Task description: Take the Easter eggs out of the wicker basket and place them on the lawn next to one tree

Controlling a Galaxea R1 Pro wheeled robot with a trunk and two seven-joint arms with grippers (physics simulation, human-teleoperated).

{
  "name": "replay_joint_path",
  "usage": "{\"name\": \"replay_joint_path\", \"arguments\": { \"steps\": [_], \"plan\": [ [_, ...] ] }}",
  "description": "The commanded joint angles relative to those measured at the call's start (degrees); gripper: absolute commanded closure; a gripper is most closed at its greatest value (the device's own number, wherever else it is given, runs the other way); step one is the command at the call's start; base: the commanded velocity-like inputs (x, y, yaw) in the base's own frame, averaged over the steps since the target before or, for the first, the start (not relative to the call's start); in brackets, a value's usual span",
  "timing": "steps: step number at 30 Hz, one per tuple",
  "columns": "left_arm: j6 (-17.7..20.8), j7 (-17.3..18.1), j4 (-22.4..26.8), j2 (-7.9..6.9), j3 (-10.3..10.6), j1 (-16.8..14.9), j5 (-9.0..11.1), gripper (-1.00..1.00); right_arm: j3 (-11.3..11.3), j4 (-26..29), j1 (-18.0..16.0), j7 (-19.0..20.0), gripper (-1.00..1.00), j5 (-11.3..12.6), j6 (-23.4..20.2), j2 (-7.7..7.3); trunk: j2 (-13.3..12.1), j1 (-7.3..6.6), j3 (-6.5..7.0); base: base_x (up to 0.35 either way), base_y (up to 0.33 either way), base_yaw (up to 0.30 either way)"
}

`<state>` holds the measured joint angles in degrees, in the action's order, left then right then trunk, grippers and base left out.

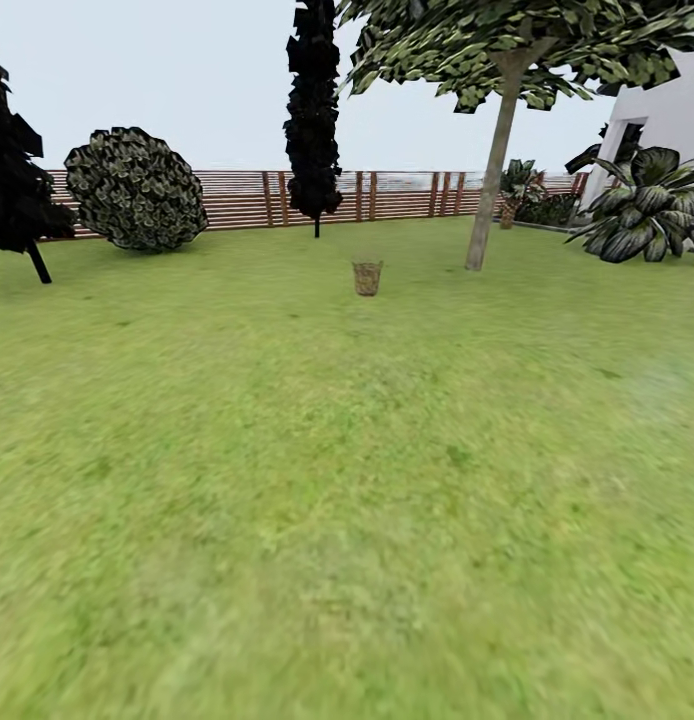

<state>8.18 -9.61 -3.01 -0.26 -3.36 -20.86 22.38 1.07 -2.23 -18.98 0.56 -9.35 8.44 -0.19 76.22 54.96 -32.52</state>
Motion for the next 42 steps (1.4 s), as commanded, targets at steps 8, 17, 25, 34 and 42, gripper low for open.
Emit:
{"name": "replay_joint_path", "arguments": {
  "steps": [8,17,25,34,42],
  "plan": [
    [0.1,-0.1,-0.1,0.0,-0.3,-0.1,-0.1,-1.0,0.1,-0.2,-0.1,0.1,-1.0,-0.2,0.4,0.0,0.0,0.03,-0.05,0.325,0.0,0.0],
    [0.1,-0.1,-0.1,0.0,-0.3,-0.1,-0.1,-1.0,0.1,-0.2,-0.1,0.1,-1.0,-0.1,0.3,-0.02,0.0,0.03,-0.05,0.325,0.0,0.0],
    [0.1,-0.1,-0.1,0.0,-0.3,-0.1,-0.1,-1.0,0.1,-0.3,-0.1,0.1,-1.0,0.0,0.3,-0.07,0.0,0.03,-0.05,0.325,0.0,0.0],
    [0.1,-0.1,-0.1,0.0,-0.3,-0.1,-0.1,-1.0,0.1,-0.3,-0.1,0.1,-1.0,0.0,0.3,-0.08,0.0,0.03,-0.05,0.325,0.0,0.0],
    [0.1,-0.1,-0.1,0.0,-0.3,0.0,-0.1,-1.0,0.1,-0.4,0.0,0.1,-1.0,0.0,0.3,-0.08,0.0,0.03,-0.05,0.325,0.0,0.0]
  ]
}}
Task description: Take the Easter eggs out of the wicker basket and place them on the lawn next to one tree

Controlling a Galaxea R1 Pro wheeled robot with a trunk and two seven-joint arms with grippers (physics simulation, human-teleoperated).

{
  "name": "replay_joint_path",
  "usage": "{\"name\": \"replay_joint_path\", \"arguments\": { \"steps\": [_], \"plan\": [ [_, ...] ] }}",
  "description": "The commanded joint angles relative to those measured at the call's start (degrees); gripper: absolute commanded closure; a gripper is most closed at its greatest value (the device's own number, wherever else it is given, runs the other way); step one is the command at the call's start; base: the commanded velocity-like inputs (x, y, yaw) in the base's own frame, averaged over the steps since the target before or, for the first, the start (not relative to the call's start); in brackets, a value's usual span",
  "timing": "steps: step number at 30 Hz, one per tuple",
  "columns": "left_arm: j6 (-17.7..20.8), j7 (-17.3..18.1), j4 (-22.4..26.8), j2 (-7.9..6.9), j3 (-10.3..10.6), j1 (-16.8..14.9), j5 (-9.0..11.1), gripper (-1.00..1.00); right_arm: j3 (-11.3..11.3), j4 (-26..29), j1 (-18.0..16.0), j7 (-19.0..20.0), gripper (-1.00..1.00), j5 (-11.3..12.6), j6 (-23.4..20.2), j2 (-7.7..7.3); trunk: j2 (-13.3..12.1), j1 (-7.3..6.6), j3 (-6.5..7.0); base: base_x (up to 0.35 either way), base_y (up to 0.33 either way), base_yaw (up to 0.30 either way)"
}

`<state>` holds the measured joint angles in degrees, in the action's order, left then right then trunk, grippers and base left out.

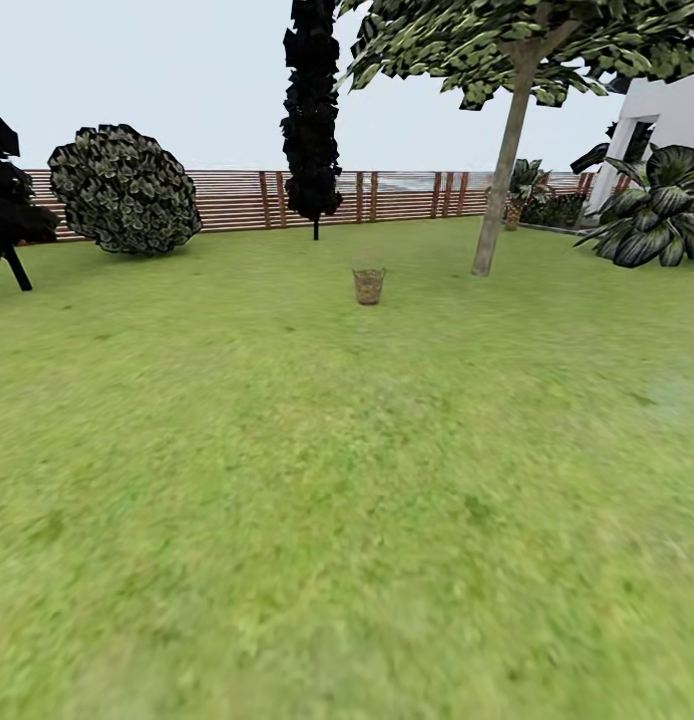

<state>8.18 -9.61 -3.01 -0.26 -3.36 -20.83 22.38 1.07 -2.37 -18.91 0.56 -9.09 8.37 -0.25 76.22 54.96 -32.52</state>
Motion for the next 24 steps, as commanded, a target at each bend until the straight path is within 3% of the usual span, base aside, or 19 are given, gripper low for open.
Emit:
{"name": "replay_joint_path", "arguments": {
  "steps": [1,24],
  "plan": [
    [0.1,-0.1,-0.1,-0.01,-0.3,-0.1,-0.1,-1.0,0.1,-0.3,-0.1,0.1,-1.0,-0.2,0.4,-0.02,0.0,0.03,-0.05,0.325,0.0,0.0],
    [0.1,-0.1,-0.1,-0.18,-0.3,-0.1,-0.1,-1.0,0.1,-0.2,-0.1,0.1,-1.0,-0.2,0.3,-0.1,0.0,0.03,-0.05,0.325,0.0,0.0]
  ]
}}
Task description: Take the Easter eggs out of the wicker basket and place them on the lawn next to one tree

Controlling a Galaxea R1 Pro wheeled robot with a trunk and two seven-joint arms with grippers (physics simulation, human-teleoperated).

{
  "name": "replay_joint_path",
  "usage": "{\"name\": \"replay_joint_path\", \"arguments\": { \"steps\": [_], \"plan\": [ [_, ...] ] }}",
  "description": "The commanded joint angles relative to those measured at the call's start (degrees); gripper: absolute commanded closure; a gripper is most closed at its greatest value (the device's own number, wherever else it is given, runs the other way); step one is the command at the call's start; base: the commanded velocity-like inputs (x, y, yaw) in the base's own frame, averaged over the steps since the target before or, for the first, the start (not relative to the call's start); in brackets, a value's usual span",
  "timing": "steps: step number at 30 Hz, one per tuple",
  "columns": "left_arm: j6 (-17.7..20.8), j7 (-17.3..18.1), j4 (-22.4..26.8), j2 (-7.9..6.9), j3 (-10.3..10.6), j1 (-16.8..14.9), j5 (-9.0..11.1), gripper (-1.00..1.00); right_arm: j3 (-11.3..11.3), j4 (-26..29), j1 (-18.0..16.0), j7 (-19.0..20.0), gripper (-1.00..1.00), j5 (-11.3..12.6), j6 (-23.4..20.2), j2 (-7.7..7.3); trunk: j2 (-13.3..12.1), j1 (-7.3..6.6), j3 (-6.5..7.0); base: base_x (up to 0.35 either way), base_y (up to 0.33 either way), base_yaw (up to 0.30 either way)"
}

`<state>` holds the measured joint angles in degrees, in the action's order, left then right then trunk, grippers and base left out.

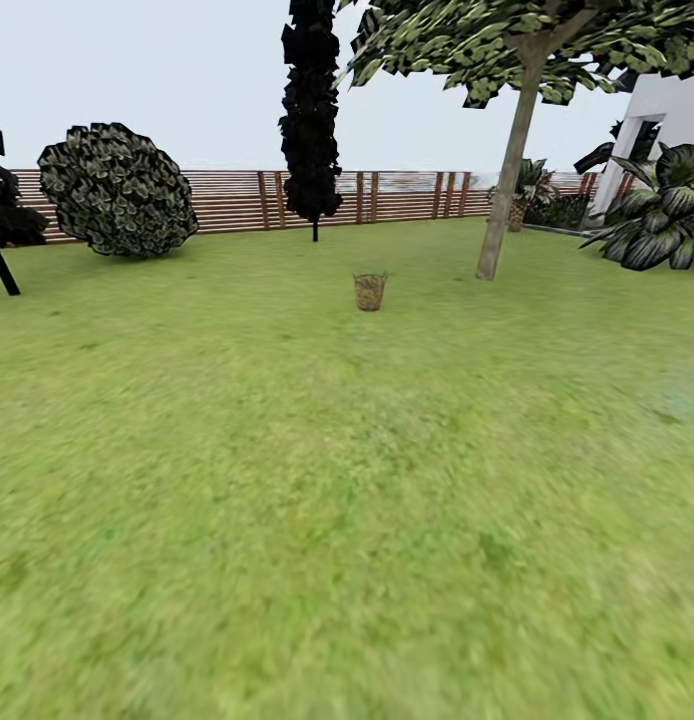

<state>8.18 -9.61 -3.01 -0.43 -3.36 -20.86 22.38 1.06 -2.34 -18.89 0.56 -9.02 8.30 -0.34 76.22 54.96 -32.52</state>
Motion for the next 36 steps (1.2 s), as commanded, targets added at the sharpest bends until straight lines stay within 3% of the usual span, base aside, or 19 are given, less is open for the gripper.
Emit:
{"name": "replay_joint_path", "arguments": {
  "steps": [1,36],
  "plan": [
    [0.1,-0.1,-0.1,-0.01,-0.3,-0.1,-0.1,-1.0,0.1,-0.2,-0.1,0.1,-1.0,-0.2,0.4,-0.02,0.0,0.03,-0.05,0.325,0.0,0.0],
    [0.1,-0.1,-0.1,0.17,-0.3,-0.1,-0.1,-1.0,0.1,-0.2,-0.1,0.1,-1.0,-0.1,0.6,-0.02,0.0,0.03,-0.05,0.325,0.0,0.0]
  ]
}}
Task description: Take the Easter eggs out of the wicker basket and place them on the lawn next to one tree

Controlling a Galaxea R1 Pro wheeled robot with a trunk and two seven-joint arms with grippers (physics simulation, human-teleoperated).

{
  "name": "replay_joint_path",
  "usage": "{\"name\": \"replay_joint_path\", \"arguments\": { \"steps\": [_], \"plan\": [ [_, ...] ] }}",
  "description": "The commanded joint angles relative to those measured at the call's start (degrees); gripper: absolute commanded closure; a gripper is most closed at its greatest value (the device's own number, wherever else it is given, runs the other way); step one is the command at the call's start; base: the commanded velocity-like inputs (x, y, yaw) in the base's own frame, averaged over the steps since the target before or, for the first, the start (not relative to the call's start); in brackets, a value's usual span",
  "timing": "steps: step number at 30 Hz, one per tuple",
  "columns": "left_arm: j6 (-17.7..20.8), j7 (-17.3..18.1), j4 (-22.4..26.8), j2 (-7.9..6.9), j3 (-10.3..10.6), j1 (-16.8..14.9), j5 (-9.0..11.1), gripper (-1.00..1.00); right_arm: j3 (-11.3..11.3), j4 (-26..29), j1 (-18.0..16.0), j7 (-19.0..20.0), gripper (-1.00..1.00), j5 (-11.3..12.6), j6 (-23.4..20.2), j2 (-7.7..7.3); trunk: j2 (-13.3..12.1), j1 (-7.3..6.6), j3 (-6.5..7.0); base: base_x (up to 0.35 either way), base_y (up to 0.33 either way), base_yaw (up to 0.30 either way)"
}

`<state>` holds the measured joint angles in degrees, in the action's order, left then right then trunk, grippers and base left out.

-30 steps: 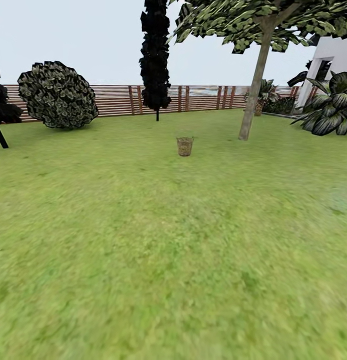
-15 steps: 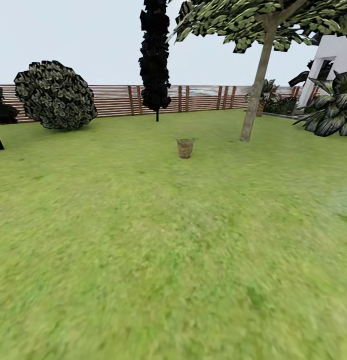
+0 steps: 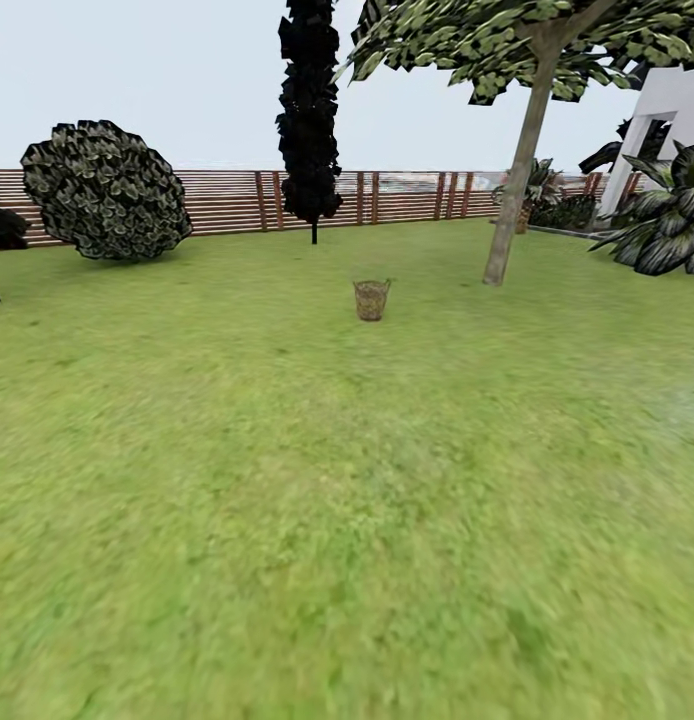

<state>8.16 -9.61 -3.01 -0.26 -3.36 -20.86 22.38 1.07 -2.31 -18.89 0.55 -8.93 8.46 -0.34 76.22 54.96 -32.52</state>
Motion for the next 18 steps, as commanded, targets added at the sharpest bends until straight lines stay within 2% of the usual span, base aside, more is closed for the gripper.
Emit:
{"name": "replay_joint_path", "arguments": {
  "steps": [1,18],
  "plan": [
    [0.1,-0.1,-0.1,-0.01,-0.3,-0.1,-0.1,-1.0,0.1,-0.2,-0.1,0.0,-1.0,-0.2,0.4,-0.02,0.0,0.03,-0.05,0.325,0.0,0.0],
    [0.1,-0.1,-0.1,-0.04,-0.3,-0.1,-0.1,-1.0,0.0,-0.2,-0.1,0.1,-1.0,-0.5,0.4,0.07,0.0,0.03,-0.05,0.326,0.0,-0.013]
  ]
}}
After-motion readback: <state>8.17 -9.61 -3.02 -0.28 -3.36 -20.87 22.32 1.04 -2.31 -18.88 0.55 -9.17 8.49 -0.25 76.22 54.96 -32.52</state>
